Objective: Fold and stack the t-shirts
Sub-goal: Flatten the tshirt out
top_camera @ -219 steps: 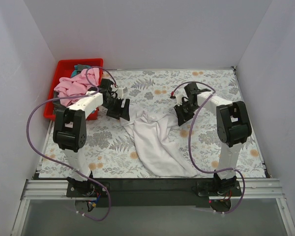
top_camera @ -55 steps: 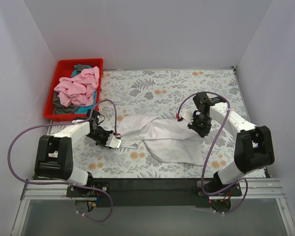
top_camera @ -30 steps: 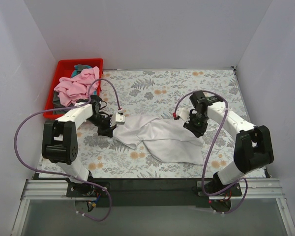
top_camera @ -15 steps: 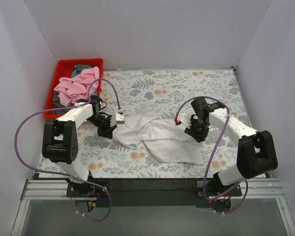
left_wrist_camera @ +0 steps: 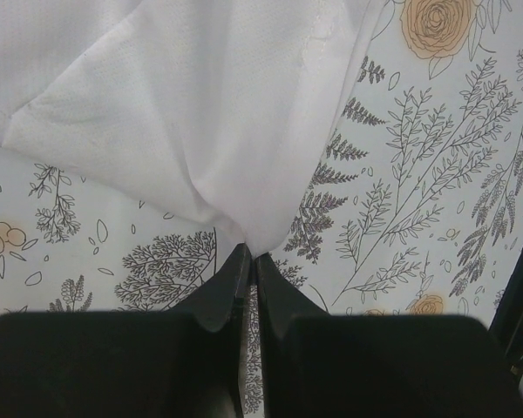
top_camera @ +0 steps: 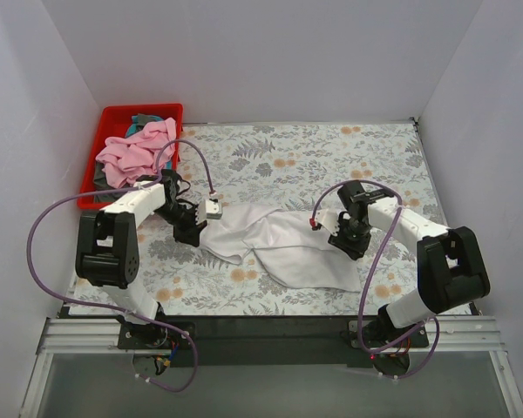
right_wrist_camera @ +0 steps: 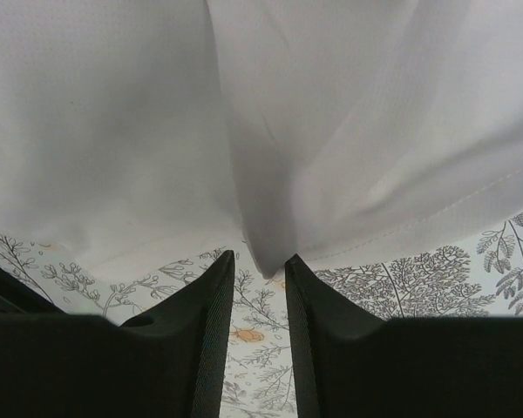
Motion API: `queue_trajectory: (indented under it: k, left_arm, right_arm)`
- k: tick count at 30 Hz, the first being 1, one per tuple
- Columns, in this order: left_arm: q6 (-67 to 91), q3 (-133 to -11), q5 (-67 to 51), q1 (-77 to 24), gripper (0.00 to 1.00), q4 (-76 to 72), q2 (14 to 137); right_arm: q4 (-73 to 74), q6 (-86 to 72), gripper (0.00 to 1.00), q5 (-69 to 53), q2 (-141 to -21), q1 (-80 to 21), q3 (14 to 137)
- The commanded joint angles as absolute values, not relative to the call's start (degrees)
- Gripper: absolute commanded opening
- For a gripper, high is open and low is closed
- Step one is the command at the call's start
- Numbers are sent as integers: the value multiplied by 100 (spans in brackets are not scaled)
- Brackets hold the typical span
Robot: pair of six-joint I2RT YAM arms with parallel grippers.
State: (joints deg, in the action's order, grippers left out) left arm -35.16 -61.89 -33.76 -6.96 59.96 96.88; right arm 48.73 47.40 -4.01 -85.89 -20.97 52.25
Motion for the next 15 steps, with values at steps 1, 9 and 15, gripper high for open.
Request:
queue_trajectory:
  k: [1, 9, 15]
  left_arm:
    - [-3481, -6337, -3445, -677, 0, 5968, 9703]
    - [-2806, -6895, -3856, -555, 0, 6247, 9799]
    - [-1137, -8497, -4227, -360, 0, 6329, 9896]
  right_arm:
    - [4746, 4816, 37, -369, -8508, -2083, 5081]
    - [4430, 4799, 1, -27, -8386, -2057, 5157]
    - [4456, 4878, 1, 438, -8033, -1855, 6438]
